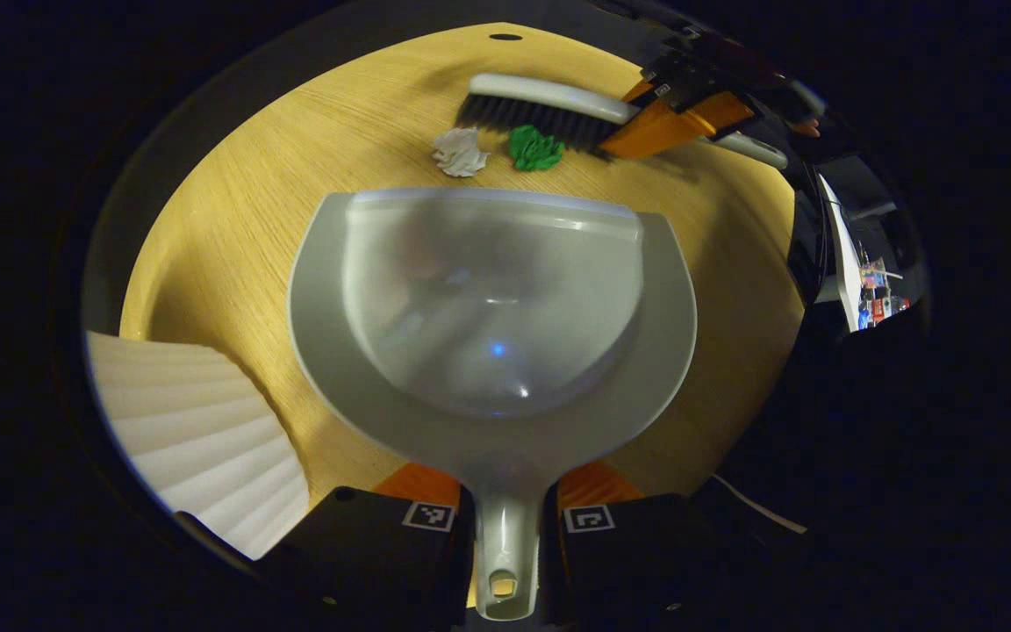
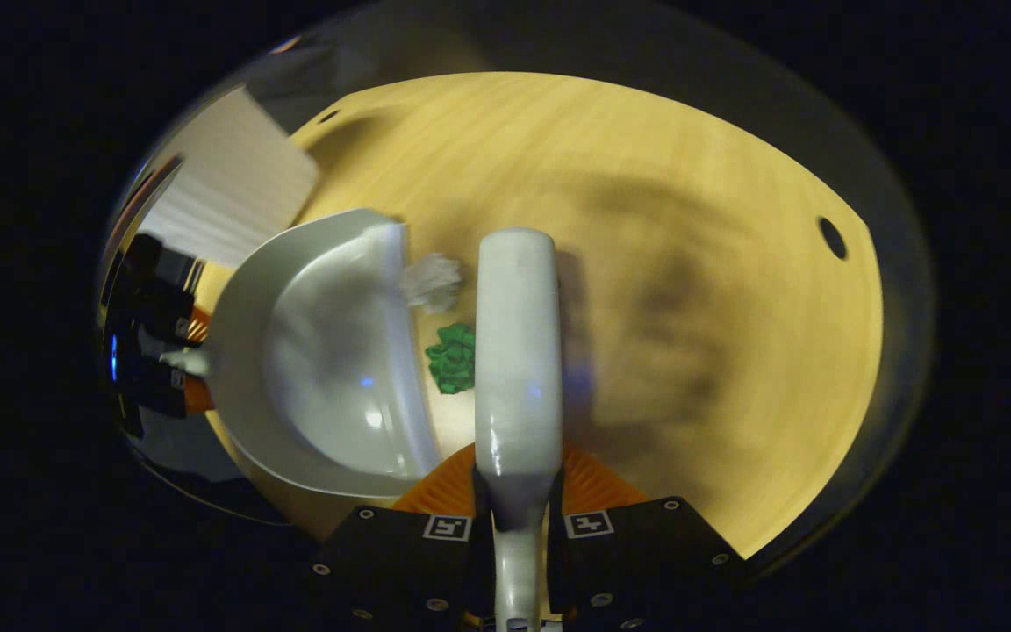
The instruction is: Pick up the small broom and dustpan from the desktop, sweep the trash into the dustpan with the broom, and then empty the trash into the garbage bin.
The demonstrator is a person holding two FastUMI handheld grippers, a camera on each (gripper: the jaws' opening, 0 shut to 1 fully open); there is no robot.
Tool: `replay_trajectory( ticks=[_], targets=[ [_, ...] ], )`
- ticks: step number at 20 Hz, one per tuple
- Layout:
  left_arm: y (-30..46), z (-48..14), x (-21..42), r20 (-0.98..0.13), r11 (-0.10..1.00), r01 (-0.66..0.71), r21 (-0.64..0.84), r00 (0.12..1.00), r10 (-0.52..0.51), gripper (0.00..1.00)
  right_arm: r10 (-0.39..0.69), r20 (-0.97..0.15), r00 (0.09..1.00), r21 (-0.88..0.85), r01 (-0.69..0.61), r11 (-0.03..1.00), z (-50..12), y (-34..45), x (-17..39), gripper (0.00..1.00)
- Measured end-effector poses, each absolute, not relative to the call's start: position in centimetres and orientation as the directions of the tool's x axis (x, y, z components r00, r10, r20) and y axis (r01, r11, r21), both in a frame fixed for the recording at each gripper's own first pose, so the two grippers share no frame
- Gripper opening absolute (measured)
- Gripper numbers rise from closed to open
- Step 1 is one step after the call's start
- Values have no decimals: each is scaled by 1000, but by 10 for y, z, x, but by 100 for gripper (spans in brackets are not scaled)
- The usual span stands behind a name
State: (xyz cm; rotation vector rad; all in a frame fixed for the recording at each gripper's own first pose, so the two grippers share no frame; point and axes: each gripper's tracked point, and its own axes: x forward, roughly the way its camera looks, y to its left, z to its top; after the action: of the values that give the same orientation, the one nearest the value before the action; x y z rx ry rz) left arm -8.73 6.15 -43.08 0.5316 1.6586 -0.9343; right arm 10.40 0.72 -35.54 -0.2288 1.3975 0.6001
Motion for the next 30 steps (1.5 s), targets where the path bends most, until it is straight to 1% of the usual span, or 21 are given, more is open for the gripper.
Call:
replay_trajectory(
  ticks=[2, 4, 7, 8, 9, 10, 11, 12, 13, 15, 16, 18, 20, 21, 23, 25, 26, 27, 28, 30],
  targets=[
    [63, -430, -89, -944, 575, 753, -319, -305, -124, 30, 310, -951, -2, 255, -575, 778, -348, 30, 100, 24],
    [62, -432, -90, -940, 579, 745, -331, -314, -132, 31, 371, -927, -63, 337, -580, 742, -334, 49, 99, 23],
    [52, -431, -94, -936, 618, 707, -343, -309, -166, 31, 446, -882, -153, 447, -572, 688, -314, 72, 95, 24],
    [49, -430, -96, -933, 629, 694, -352, -314, -176, 31, 442, -885, -146, 442, -564, 698, -312, 74, 104, 24],
    [47, -428, -99, -932, 640, 683, -352, -317, -174, 31, 441, -889, -122, 430, -552, 715, -309, 76, 81, 24],
    [44, -427, -100, -935, 647, 679, -348, -307, -180, 30, 441, -893, -90, 417, -534, 735, -315, 72, 98, 24],
    [42, -427, -101, -935, 662, 666, -343, -306, -177, 33, 444, -894, -58, 409, -511, 756, -307, 68, 110, 24],
    [43, -426, -103, -938, 687, 644, -335, -292, -184, 31, 438, -899, -13, 390, -479, 787, -306, 63, 120, 24],
    [43, -426, -101, -941, 713, 621, -326, -283, -184, 31, 427, -904, 29, 370, -447, 814, -304, 53, 127, 24],
    [41, -425, -103, -950, 771, 561, -300, -249, -188, 31, 385, -917, 104, 321, -380, 867, -302, 29, 136, 24],
    [40, -421, -106, -955, 807, 520, -280, -236, -180, 31, 347, -927, 140, 287, -330, 899, -303, 18, 140, 24],
    [38, -416, -116, -963, 875, 420, -242, -213, -164, 31, 261, -948, 184, 218, -223, 950, -309, 4, 139, 24],
    [29, -411, -123, -969, 922, 321, -215, -188, -161, 31, 194, -963, 184, 169, -147, 975, -320, 3, 122, 23],
    [19, -414, -116, -973, 939, 282, -198, -173, -153, 31, 182, -967, 178, 161, -128, 979, -323, 7, 109, 23],
    [11, -420, -116, -979, 967, 205, -149, -168, -115, 30, 169, -974, 154, 159, -71, 985, -332, 17, 83, 24],
    [0, -418, -113, -979, 980, 140, -139, -172, -114, 31, 115, -986, 117, 115, -1, 993, -346, 20, 59, 24],
    [-2, -414, -111, -978, 982, 132, -138, -177, -113, 31, 97, -990, 98, 100, 35, 994, -353, 22, 52, 24],
    [0, -414, -108, -979, 982, 137, -132, -172, -107, 31, 107, -991, 81, 112, 67, 991, -355, 31, 48, 24],
    [1, -416, -110, -980, 981, 150, -126, -169, -100, 30, 121, -989, 85, 128, 82, 988, -357, 39, 48, 24],
    [2, -419, -112, -981, 979, 158, -127, -166, -101, 30, 104, -990, 91, 111, 77, 991, -360, 43, 51, 24]
  ],
)
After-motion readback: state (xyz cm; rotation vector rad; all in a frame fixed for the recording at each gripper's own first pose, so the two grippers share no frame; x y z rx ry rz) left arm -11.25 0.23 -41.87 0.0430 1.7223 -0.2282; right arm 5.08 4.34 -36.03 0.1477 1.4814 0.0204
